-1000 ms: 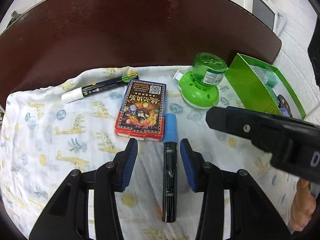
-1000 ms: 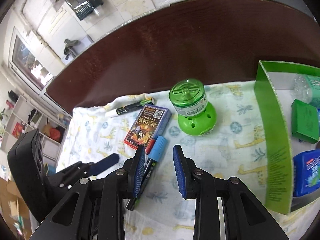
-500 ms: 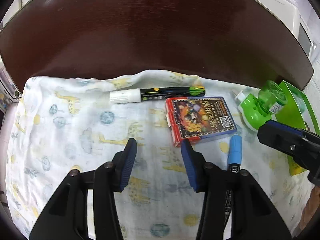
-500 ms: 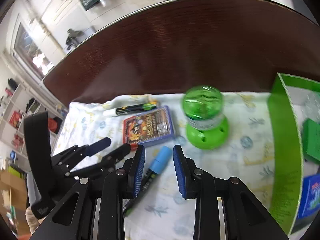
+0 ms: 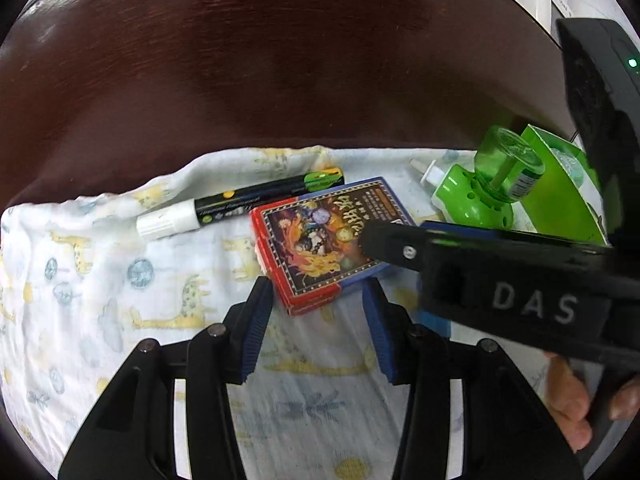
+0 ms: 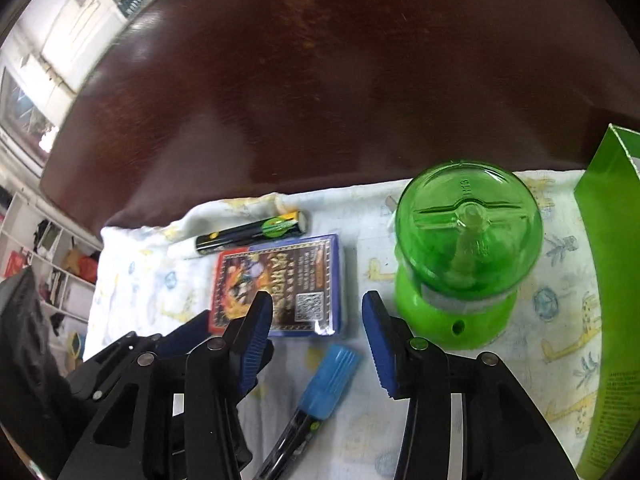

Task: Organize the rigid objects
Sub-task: 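Move the right tool to the red playing-card box and grasp it, then carry the card box into the box and open the right gripper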

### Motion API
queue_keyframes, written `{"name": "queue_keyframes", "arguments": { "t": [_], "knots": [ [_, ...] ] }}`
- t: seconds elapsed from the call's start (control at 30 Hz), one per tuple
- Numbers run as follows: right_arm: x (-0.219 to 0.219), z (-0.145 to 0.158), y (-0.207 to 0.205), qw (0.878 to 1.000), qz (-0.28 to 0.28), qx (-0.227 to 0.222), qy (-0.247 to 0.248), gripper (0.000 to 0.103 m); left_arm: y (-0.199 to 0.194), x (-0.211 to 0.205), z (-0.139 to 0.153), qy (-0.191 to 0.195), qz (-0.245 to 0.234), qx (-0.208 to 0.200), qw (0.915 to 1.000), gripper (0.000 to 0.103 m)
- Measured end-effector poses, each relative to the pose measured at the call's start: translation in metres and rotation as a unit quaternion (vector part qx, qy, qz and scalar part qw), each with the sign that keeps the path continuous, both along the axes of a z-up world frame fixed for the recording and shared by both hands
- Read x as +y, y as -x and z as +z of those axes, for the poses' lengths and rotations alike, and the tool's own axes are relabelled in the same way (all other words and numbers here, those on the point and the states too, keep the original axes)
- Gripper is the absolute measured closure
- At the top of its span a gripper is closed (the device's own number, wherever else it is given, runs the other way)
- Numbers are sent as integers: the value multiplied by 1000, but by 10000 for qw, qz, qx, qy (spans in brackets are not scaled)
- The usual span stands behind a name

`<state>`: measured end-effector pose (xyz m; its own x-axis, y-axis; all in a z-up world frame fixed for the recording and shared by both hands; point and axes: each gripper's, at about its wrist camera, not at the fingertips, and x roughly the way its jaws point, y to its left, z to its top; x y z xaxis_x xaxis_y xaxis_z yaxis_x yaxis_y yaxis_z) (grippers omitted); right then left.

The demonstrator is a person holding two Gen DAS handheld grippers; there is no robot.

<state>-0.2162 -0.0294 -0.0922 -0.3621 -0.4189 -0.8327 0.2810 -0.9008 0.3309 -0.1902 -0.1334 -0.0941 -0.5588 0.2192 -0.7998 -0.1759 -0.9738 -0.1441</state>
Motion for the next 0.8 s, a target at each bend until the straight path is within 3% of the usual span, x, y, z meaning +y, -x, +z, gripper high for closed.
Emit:
{"name": "queue_keyframes", "arguments": {
  "t": [0.13,0.23,0.43,0.7,0.8],
  "knots": [
    [-2,-6,11,9998,-39,-12,205,51,4,2,0,-59,15,31,10000,57],
    [-14,-4,8,9995,276,154,-84,54,0,0,3,73,92,31,9999,53],
    [-7,7,-2,9990,388,104,184,56,-23,-2,27,198,197,236,9993,53],
    [13,54,-34,9962,479,577,442,56,-60,19,80,435,162,770,9960,53],
    [29,74,-48,9942,456,788,570,56,-54,16,93,510,62,974,9939,53]
  ]
}}
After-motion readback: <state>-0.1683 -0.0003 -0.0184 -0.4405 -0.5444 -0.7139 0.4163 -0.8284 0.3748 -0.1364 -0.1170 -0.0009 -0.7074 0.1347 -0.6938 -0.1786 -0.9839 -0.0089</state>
